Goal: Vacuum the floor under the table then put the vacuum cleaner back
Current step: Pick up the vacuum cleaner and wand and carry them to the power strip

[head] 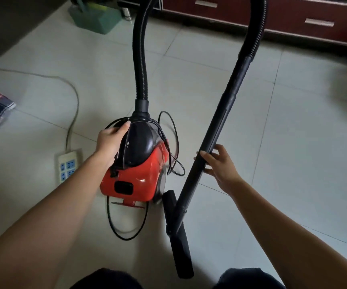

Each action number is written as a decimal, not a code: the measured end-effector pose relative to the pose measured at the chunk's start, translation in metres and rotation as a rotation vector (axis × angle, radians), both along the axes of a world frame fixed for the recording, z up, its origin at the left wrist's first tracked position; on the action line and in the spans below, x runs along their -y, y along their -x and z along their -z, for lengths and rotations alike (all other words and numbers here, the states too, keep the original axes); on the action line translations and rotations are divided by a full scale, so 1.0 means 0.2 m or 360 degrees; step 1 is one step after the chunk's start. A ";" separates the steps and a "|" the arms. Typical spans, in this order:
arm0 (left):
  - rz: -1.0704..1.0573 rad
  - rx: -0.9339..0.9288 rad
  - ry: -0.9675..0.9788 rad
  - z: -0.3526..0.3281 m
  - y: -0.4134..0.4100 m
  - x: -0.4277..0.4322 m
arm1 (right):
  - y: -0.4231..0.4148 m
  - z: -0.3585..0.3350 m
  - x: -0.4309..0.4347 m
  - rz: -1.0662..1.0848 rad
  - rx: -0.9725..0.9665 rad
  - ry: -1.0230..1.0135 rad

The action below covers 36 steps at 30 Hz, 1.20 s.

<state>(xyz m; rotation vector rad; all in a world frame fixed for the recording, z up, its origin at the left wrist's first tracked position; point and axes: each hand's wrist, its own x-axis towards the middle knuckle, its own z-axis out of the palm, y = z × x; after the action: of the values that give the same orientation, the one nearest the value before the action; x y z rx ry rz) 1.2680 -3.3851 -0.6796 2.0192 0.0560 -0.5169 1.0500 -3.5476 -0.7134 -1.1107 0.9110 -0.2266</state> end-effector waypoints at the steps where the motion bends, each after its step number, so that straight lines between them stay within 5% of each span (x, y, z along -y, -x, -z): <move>1: 0.0012 0.0007 0.0008 0.01 -0.02 0.01 | -0.01 0.02 0.00 -0.0009 0.0009 0.0001; 27: 0.0156 0.0033 0.0069 0.06 -0.21 -0.03 | -0.10 0.24 -0.01 -0.0110 0.0095 -0.0144; 36: 0.0179 0.0445 0.0020 0.14 -0.17 -0.06 | -0.09 0.32 0.03 -0.0153 0.0009 -0.0053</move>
<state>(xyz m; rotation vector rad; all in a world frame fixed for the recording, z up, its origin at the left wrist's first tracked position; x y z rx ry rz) 1.3014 -3.3739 -0.7079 2.0719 -0.2311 -0.2997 1.0683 -3.5543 -0.7769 -1.1192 0.8513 -0.1350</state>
